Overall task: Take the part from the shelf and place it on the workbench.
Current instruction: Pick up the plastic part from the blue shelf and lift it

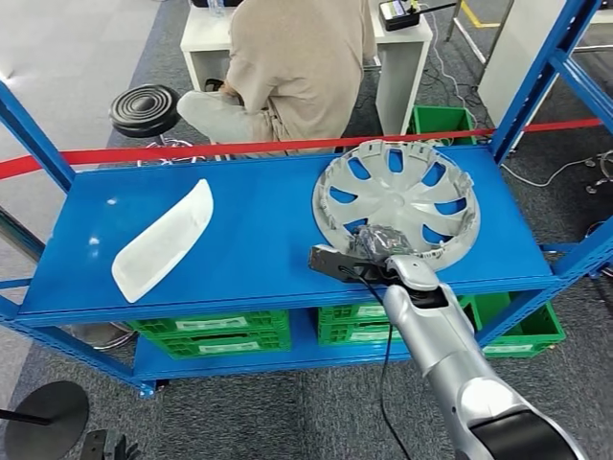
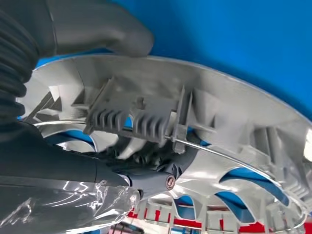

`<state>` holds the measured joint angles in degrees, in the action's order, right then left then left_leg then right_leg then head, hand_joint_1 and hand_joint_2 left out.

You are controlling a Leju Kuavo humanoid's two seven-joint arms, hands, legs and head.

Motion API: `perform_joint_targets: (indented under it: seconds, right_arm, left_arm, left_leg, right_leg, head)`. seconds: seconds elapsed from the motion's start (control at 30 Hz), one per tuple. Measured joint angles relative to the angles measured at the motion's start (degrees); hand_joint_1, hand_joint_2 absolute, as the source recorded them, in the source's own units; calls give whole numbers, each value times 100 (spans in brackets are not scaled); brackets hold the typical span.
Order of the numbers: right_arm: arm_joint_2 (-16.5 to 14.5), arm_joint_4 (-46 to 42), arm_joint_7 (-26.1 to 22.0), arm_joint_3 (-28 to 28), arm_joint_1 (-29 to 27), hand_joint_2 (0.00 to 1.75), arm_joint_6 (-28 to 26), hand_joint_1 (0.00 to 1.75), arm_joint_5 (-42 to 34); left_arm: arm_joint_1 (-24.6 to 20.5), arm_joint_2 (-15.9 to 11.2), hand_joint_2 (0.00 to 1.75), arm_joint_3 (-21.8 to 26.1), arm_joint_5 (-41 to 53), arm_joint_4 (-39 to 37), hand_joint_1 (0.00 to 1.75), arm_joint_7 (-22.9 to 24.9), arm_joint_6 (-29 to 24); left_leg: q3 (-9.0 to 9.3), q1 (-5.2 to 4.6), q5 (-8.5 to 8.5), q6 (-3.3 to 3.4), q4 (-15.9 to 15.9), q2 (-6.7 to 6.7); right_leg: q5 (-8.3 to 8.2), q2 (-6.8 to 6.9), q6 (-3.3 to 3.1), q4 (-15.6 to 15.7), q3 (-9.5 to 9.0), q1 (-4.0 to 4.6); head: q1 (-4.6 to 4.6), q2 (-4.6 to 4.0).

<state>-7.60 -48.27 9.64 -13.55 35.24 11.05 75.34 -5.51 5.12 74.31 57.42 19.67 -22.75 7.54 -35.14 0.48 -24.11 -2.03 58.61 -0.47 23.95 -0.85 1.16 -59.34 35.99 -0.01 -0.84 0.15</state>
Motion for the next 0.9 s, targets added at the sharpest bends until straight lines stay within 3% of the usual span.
perform_joint_targets:
  seconds: [0.13,0.2,0.27,0.3,0.33,0.37,0.43,0.5,0.6,0.67,0.8,0.83,0.87,0.9]
  right_arm:
    - [-1,159,-40,3,89,175,-9,175,-12]
    - [-1,231,-55,2,134,175,-17,175,-16]
    - [-1,318,-72,2,159,175,-36,175,-29]
    - [-1,358,-83,2,163,175,-51,175,-37]
    - [-1,391,-97,2,171,175,-63,175,-46]
    - [-1,417,-114,1,182,175,-73,175,-54]
    - [-1,455,-143,0,211,175,-85,175,-77]
    - [-3,494,-178,-2,234,175,-83,175,-143]
    - [-8,557,-274,-3,211,175,-124,175,-309]
    - [-21,618,-340,-3,176,175,-257,175,-364]
    - [-34,785,-356,-4,192,175,-463,175,-373]
    - [-36,804,-338,-4,214,175,-467,175,-359]
    - [-36,810,-319,-5,241,175,-447,175,-349]
    - [-36,811,-300,-5,272,175,-409,175,-350]
  left_arm:
    - [-4,-4,0,-1,-19,-8,0,-30,4]
    - [-9,-7,0,-2,-27,-11,0,-52,14]
    - [-9,-16,0,-2,-33,-11,0,-85,38]
    - [-6,-21,0,-2,-36,-13,0,-112,58]
    - [-3,-25,0,-2,-38,-15,0,-145,87]
    - [-1,-27,0,-3,-39,-19,0,-186,125]
    - [1,-34,0,-9,-40,-28,0,-313,235]
    - [2,-56,0,-20,-35,-37,0,-440,303]
    - [42,-93,0,-45,11,-44,0,-423,208]
    - [82,-114,0,-68,36,-50,0,-395,179]
    - [121,-148,0,-101,86,-53,0,-448,185]
    - [128,-145,0,-105,86,-54,0,-498,205]
    - [128,-142,0,-111,85,-55,0,-546,220]
    - [124,-140,0,-119,85,-56,0,-580,218]
  left_leg:
    - [42,9,-2,132,-112,1]
    - [48,25,7,184,-120,8]
    - [48,23,3,207,-120,8]
    - [51,22,2,210,-119,5]
    - [58,23,-1,210,-119,2]
    - [70,25,-7,204,-118,-2]
    - [100,20,-28,172,-114,-12]
    - [104,3,-38,114,-106,-26]
    - [110,12,-27,19,-139,-32]
    - [60,16,-148,-39,-4,-21]
    - [-552,21,-744,-104,1264,-10]
    - [-635,26,-746,-114,1421,-10]
    - [-610,36,-639,-123,1361,-8]
    - [-480,51,-454,-134,1103,-4]
  right_leg:
    - [54,3,120,-69,50,-2]
    - [331,24,174,-552,270,-8]
    - [662,32,206,-1311,617,-14]
    - [724,33,212,-1552,732,-14]
    - [680,33,211,-1586,752,-14]
    - [531,34,206,-1380,653,-15]
    - [171,36,191,-601,256,-16]
    - [28,29,146,-82,-15,-14]
    - [30,24,38,13,-57,-1]
    - [16,32,-28,49,-91,-22]
    - [20,61,-77,63,-112,-38]
    - [19,64,-75,62,-112,-42]
    - [17,65,-67,61,-114,-49]
    - [14,64,-53,59,-115,-61]
  head:
    - [-23,0]
    - [-59,0]
    - [-79,0]
    - [-79,0]
    - [-79,0]
    - [-79,0]
    - [-80,0]
    - [-70,0]
    - [-58,0]
    - [-44,0]
    - [-12,0]
    - [-10,0]
    - [-10,0]
    - [-10,0]
